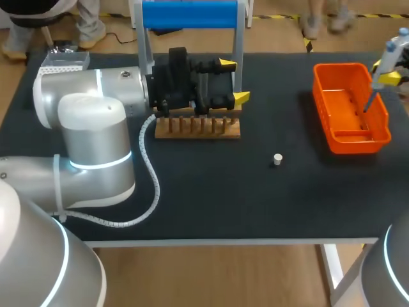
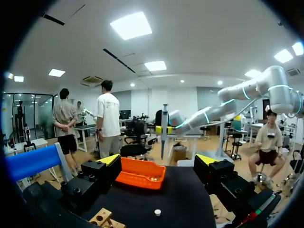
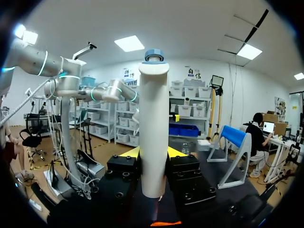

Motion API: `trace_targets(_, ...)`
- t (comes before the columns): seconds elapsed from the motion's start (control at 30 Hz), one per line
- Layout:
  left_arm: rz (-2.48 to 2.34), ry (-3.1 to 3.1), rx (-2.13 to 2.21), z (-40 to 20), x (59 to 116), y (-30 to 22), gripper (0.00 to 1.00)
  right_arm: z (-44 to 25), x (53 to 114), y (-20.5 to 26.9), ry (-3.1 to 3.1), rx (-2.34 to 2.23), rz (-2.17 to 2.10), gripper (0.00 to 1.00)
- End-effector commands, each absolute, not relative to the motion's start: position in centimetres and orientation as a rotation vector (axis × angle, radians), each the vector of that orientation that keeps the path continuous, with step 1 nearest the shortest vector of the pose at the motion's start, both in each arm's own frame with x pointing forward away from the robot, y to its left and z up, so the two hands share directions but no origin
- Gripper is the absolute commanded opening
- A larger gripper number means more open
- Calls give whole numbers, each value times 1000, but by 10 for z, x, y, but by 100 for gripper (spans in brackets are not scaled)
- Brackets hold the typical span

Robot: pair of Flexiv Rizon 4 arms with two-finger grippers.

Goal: Invert the test tube, pick up the pipette, mount the tip to pipette, aspirate from beaker and dispense into the tube, eject the tip, return the pipette, and cap with the stopper.

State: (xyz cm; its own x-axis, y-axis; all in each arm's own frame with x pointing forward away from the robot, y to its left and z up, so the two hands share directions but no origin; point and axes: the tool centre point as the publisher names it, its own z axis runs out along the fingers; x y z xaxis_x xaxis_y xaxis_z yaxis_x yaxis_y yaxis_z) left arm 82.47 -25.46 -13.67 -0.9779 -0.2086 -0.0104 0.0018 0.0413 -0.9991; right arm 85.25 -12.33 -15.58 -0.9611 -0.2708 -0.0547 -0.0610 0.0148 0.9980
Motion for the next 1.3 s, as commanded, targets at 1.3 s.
trace_targets(1.3,-2065,2146,-218,-138,824,-255,100,-177,783,123,-2152,297,-2158,0)
